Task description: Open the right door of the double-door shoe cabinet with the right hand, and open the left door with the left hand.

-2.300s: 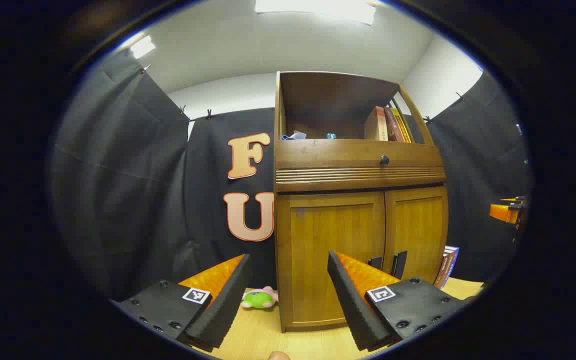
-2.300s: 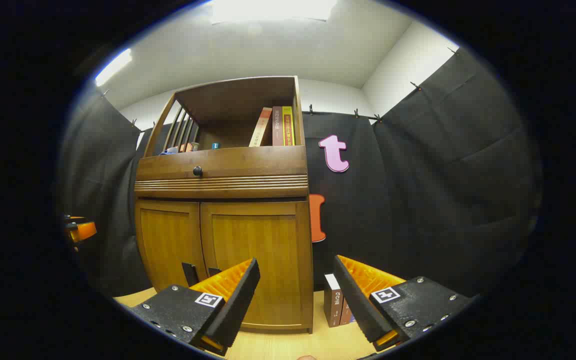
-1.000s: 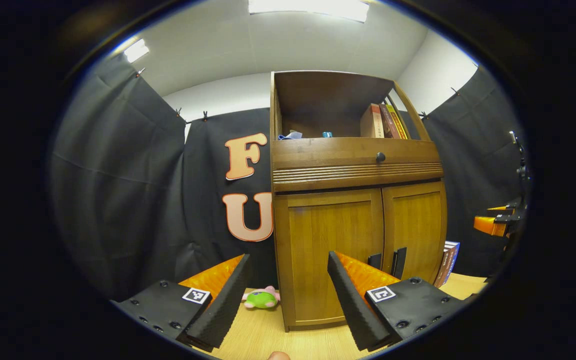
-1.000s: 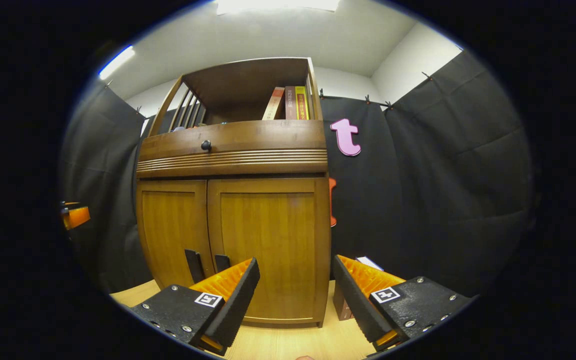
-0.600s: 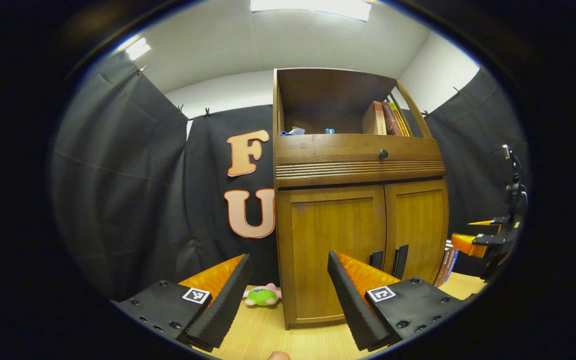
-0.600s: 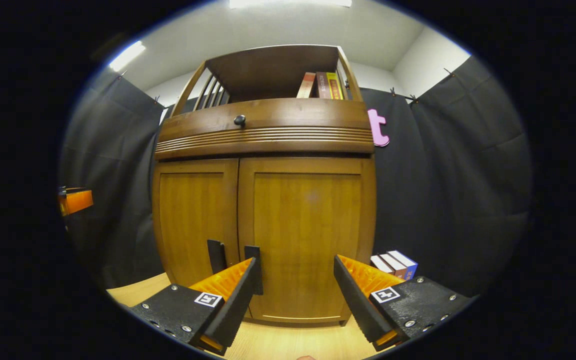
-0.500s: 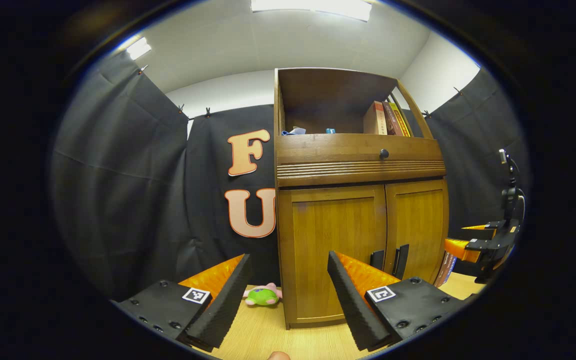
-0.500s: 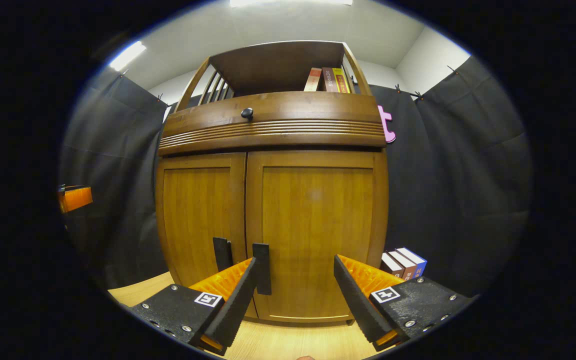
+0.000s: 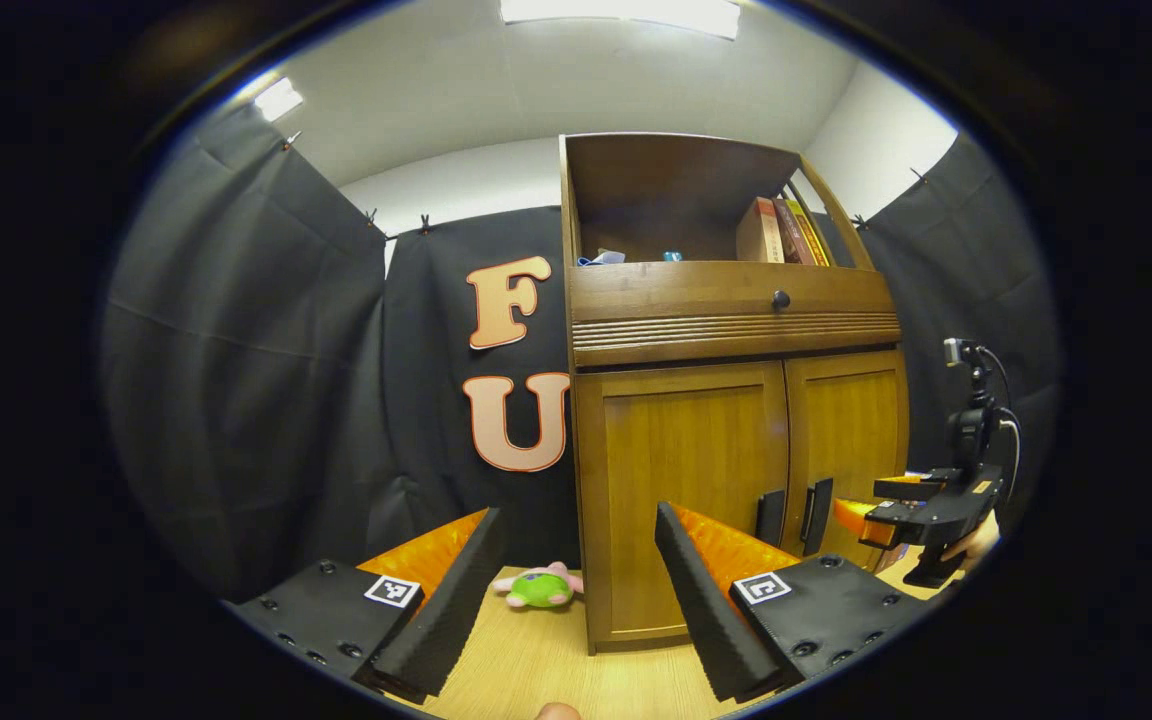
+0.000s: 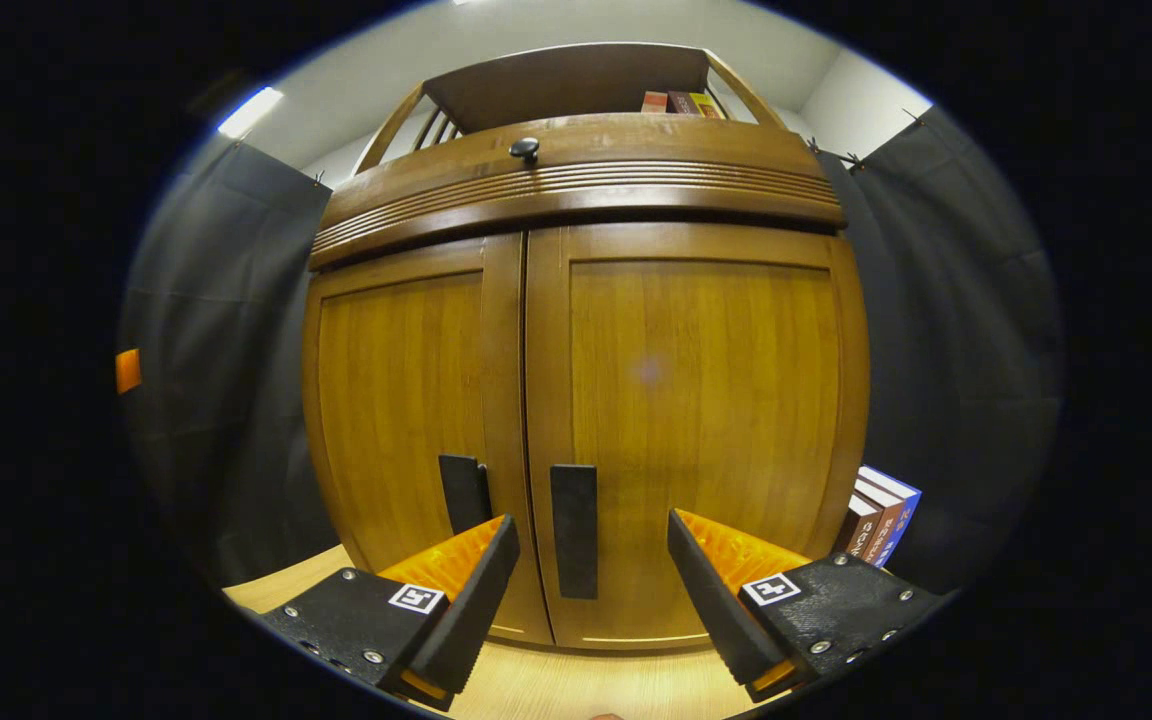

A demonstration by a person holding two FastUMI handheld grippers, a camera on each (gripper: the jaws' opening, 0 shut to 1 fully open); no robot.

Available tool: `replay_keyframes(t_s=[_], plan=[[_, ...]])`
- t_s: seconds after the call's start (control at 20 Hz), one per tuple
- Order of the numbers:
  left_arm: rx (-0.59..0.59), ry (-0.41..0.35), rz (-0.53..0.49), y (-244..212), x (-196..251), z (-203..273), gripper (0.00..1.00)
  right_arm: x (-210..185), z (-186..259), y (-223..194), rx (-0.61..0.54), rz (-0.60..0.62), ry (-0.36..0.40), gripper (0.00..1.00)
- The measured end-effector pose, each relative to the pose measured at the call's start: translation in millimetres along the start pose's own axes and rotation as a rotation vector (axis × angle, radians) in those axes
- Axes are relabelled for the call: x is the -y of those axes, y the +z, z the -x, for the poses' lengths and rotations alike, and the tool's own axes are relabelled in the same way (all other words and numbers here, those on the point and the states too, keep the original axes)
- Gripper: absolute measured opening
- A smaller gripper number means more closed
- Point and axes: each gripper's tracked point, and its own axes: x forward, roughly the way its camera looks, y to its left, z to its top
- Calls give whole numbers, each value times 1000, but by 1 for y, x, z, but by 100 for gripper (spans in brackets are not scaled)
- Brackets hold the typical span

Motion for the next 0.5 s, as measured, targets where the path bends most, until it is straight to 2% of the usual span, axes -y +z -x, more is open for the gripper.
replay_keyframes(t_s=[0.3,0.35,0.4,0.45,0.5], plan=[[-9,5,5,-4,-5,-3,98,-7,-38,-27,-39,-4,-7,93],[-12,4,3,-5,-5,-4,98,-8,-43,-30,-43,-7,1,100],[-14,3,2,-6,-5,-4,99,-9,-47,-33,-46,-11,3,100],[-16,3,0,-7,-5,-4,98,-10,-50,-34,-48,-15,3,84],[-18,4,-1,-9,-7,-5,98,-10,-53,-35,-48,-18,3,82]])
